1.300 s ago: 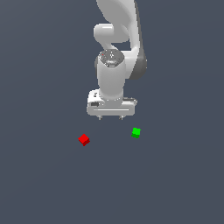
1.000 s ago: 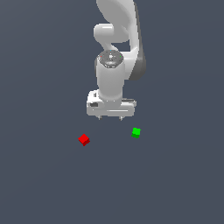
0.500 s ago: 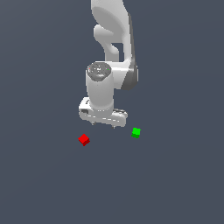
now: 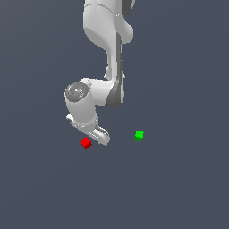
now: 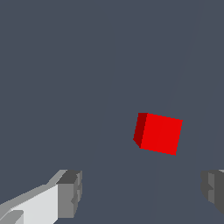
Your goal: Stack the red cube on top of the green cube.
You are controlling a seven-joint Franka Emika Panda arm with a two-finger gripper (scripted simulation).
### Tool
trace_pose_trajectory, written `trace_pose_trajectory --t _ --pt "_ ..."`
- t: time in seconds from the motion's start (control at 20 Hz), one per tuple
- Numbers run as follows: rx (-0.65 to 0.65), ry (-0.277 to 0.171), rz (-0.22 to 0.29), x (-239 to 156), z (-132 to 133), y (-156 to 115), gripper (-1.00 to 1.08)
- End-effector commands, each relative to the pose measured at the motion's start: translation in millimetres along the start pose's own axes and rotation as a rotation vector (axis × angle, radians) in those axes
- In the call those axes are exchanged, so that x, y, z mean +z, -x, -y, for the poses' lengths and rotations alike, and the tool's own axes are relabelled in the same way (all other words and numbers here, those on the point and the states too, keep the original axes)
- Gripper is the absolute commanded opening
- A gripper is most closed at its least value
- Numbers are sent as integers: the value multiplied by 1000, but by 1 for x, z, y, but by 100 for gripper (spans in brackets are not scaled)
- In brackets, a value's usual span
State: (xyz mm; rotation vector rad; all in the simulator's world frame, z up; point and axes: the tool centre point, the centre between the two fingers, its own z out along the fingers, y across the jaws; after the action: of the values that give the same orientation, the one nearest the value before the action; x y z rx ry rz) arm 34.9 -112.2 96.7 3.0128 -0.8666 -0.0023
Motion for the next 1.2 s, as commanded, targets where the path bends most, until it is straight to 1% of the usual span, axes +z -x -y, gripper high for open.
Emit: trace_pose_trajectory --t 0.0,0.2,0.4,0.8,1.15 --pt "74 -2 -1 10 -12 -9 100" --pt "155 -5 0 21 -26 -18 100" --pt "197 -6 1 26 -34 -22 100" --pt "198 -6 1 33 -35 -22 100" --pt "201 -7 1 68 -35 -20 100"
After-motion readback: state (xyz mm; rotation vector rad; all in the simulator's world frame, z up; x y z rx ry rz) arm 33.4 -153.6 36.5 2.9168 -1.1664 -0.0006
